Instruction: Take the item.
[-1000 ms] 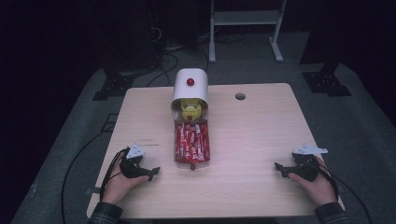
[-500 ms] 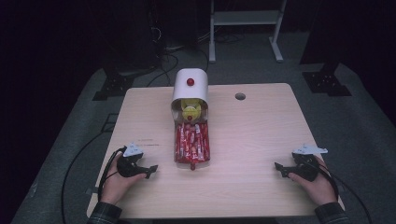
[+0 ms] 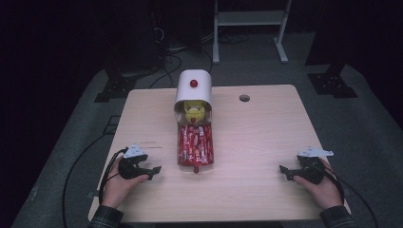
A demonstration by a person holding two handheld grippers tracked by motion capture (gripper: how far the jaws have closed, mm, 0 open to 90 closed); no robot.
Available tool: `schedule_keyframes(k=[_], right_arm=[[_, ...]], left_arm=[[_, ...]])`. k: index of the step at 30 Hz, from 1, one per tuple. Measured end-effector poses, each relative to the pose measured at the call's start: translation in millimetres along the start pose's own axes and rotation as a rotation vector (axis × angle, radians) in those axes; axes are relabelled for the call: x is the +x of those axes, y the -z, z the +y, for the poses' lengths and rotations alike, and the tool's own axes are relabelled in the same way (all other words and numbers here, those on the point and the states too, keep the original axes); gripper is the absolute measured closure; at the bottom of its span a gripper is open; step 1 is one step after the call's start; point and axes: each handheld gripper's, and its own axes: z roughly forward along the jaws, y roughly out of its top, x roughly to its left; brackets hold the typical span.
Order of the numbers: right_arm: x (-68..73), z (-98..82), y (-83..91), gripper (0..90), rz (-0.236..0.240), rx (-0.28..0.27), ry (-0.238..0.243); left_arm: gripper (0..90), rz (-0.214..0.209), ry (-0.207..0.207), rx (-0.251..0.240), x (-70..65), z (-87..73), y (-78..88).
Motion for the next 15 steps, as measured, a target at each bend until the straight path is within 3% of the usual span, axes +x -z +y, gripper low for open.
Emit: schedule_keyframes(k=[15], right_arm=[[-0.2,0.2,-0.3,12.1,0.0,0.0,0.0]], left_arm=[[25.2,-0.019,0.029,-0.058,-1.3,17.0,12.4]])
